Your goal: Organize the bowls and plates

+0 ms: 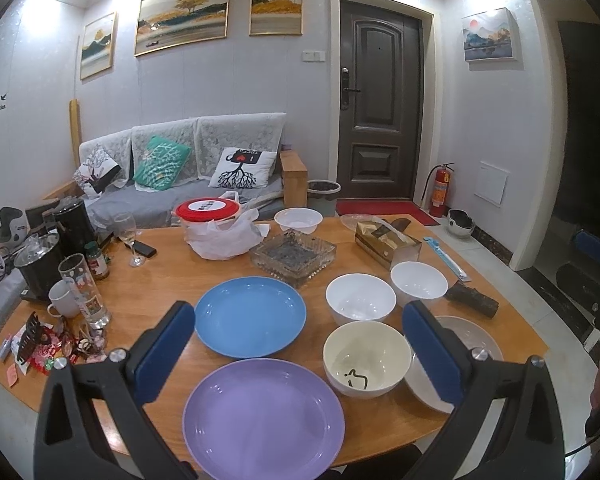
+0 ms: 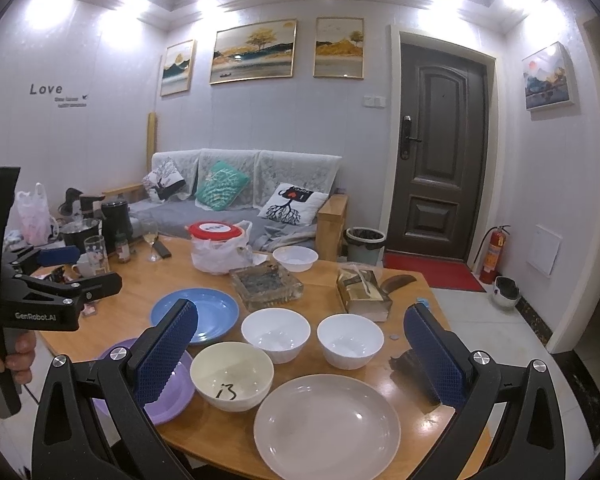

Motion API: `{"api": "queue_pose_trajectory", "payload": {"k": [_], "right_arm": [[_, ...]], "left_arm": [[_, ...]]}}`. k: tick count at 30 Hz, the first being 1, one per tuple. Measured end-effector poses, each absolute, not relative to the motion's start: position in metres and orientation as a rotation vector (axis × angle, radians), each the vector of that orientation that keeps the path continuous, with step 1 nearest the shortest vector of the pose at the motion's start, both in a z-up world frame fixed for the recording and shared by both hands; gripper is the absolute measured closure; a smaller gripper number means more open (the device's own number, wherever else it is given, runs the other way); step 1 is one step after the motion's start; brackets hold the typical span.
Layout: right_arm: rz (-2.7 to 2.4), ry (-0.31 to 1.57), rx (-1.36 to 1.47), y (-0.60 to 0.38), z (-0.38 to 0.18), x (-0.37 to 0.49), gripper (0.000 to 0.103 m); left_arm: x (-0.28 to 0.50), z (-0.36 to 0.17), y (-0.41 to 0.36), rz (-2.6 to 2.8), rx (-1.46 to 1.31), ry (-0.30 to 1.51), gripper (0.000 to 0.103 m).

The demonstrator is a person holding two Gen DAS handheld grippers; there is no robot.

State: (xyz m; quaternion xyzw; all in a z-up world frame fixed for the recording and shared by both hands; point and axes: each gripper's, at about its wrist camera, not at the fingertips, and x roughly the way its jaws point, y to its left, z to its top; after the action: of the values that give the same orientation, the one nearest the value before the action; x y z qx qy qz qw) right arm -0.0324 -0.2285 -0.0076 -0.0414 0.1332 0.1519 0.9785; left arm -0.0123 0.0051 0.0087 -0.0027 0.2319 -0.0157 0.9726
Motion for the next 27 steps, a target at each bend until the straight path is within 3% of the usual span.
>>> {"api": "queue_pose_trajectory", "payload": {"k": [21,22,26,27], "right_arm": [[0.349,0.256,-0.037,-0.206,0.006,-0.046,0.002],[0.358,0.274,-0.041,-0.202,0.005,-0.043,0.004],[0.395,0.395,-0.045,-0.181,-0.017,-0.027,0.036],[0.408,0.433,-0.040,-0.176,-0.025,-0.022,0.038]], "left_arm": [[-0.014,0.007,0.045,-0.099,-0.052,0.441,0.000],[-0.014,0.005,0.052,-0.105,-0.062,0.447,0.000],[-0.008,-0.014,0.082,-0.139,-0.136,0.507,0.001],[-0.006,-0.022,0.088,-0.138,-0.151,0.527,0.001]]}}
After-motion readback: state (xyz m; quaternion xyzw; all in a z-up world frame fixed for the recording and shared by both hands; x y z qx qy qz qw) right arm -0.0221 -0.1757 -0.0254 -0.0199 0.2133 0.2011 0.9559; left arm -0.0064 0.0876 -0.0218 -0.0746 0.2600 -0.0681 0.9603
